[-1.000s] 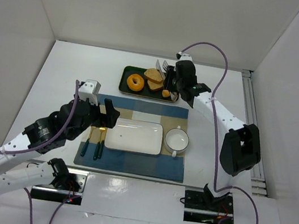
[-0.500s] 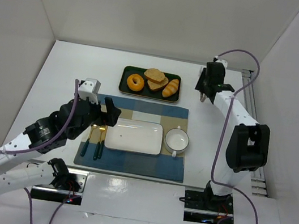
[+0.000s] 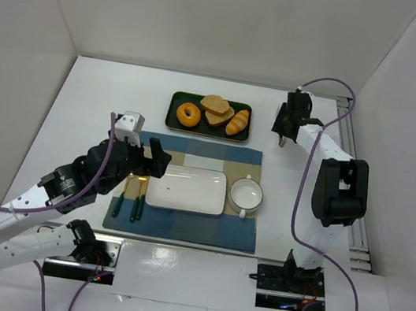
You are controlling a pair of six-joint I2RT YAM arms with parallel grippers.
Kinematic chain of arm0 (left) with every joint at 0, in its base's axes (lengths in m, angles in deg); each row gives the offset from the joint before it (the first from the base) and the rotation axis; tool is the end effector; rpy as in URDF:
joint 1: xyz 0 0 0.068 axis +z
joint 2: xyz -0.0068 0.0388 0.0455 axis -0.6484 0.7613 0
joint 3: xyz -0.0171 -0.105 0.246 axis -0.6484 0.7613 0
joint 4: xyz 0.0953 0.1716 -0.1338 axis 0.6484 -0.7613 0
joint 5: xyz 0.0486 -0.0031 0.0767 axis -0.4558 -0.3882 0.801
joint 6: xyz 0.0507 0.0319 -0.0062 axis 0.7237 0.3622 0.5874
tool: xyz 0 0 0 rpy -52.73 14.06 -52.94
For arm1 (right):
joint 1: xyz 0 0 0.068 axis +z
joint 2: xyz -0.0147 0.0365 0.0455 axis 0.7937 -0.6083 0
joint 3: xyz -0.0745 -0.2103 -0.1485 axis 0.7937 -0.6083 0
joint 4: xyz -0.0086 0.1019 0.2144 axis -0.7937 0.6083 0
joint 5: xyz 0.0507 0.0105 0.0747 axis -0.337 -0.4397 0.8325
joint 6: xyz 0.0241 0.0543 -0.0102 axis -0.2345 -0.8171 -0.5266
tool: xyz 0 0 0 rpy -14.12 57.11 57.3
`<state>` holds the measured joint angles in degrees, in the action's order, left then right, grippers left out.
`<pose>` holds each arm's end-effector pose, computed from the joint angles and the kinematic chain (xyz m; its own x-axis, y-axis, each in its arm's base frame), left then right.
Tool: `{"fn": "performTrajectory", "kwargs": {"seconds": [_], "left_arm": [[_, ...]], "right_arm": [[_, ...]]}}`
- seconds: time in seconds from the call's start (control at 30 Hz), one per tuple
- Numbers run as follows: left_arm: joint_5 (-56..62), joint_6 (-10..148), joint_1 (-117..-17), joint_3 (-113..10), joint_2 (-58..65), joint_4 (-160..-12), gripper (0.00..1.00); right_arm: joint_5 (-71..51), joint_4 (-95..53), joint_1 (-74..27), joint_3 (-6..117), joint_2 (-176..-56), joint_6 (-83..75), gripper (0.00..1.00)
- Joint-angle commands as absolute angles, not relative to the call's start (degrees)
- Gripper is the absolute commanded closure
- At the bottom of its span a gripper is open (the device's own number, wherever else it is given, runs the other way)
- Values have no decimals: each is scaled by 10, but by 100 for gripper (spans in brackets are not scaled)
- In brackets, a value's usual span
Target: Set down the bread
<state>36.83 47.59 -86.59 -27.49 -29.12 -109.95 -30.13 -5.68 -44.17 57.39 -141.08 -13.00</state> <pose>0.1191 -0.0960 0.3363 -0.3636 -0.3333 -0.8699 0.1955 0.8857 -0.4211 0.3945 0.0487 0.2285 -0.6646 0.1701 -0.7276 0.1923 0.9799 0.0535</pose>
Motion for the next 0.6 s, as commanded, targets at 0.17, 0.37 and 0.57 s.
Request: {"fn": "performTrajectory", "kwargs": {"seconds": [0.17, 0.37, 0.57], "left_arm": [[355, 468, -867, -263, -297, -1062, 0], [355, 462, -867, -257, -304, -1062, 0], [355, 457, -867, -252, -319, -1068, 0]], "right_arm": [[-271, -89, -413, 614, -1380, -120, 51], [-202, -84, -378, 652, -1400, -120, 51], [-208, -98, -344, 692, -1423, -120, 51]]}}
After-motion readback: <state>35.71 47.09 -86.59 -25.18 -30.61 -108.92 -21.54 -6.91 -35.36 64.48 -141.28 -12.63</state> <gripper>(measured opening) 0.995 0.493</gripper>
